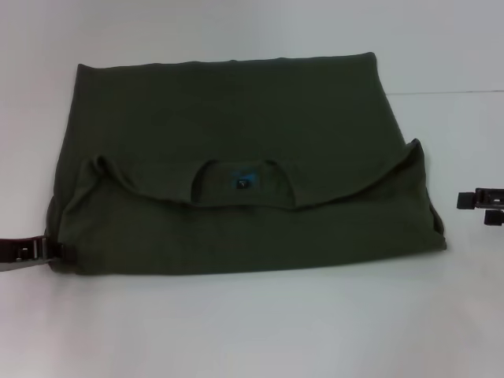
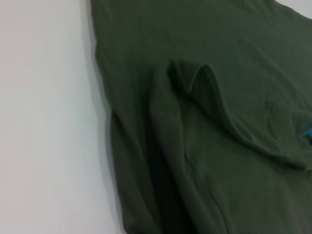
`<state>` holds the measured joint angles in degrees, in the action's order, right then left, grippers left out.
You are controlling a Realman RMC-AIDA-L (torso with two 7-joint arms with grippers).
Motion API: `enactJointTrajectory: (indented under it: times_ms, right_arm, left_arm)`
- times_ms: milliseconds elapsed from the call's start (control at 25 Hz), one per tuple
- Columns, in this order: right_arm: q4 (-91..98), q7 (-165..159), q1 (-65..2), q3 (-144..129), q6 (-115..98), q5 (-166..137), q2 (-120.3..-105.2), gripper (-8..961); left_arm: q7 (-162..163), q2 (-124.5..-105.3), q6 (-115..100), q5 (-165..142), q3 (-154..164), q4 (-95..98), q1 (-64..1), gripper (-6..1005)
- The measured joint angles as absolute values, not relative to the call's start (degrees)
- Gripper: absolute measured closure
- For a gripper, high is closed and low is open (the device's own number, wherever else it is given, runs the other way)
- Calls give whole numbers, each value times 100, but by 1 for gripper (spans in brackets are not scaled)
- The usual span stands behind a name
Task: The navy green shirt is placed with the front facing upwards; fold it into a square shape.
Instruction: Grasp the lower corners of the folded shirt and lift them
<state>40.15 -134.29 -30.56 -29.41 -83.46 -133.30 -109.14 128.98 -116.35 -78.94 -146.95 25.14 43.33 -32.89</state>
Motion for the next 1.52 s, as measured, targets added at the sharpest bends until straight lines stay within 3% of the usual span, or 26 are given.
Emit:
enactJointTrajectory:
  times_ms: [240, 600, 1000, 1520]
  right_arm:
    - [4139, -14237, -3589, -3261, -8281, -14238, -10931, 29]
    - [4028, -14923, -4229, -3620, -7992, -15120, -11021, 31]
    - [3700, -14932, -4489, -3840, -7685, -15114, -11252, 34]
    - [3692, -14910, -4481, -3918, -7544, -15118, -11352, 37]
  left_arm:
    - [12895, -11635, -7895, -14696, 2513, 4328, -3295, 948]
    - [12893, -11635, -7901, -14684, 2514, 4329, -3301, 949]
    - [12893, -11628, -7899, -14658, 2512, 4321, -3321, 949]
    - [12893, -11625, -7892, -14651, 2500, 4315, -3338, 950]
